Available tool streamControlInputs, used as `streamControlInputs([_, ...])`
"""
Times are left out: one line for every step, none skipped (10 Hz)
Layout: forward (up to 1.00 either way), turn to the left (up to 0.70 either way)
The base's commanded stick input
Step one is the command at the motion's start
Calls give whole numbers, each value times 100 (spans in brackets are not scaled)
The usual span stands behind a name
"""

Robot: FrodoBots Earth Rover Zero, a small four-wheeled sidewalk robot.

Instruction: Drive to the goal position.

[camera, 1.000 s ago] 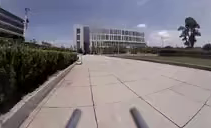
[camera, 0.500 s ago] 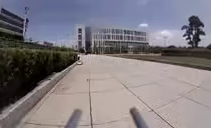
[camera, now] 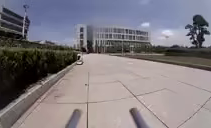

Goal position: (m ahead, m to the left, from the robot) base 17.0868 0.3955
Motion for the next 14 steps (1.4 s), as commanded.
streamControlInputs([70,0])
streamControlInputs([70,0])
streamControlInputs([70,0])
streamControlInputs([70,0])
streamControlInputs([70,0])
streamControlInputs([70,0])
streamControlInputs([70,0])
streamControlInputs([70,0])
streamControlInputs([70,0])
streamControlInputs([70,0])
streamControlInputs([70,0])
streamControlInputs([70,0])
streamControlInputs([70,0])
streamControlInputs([70,0])
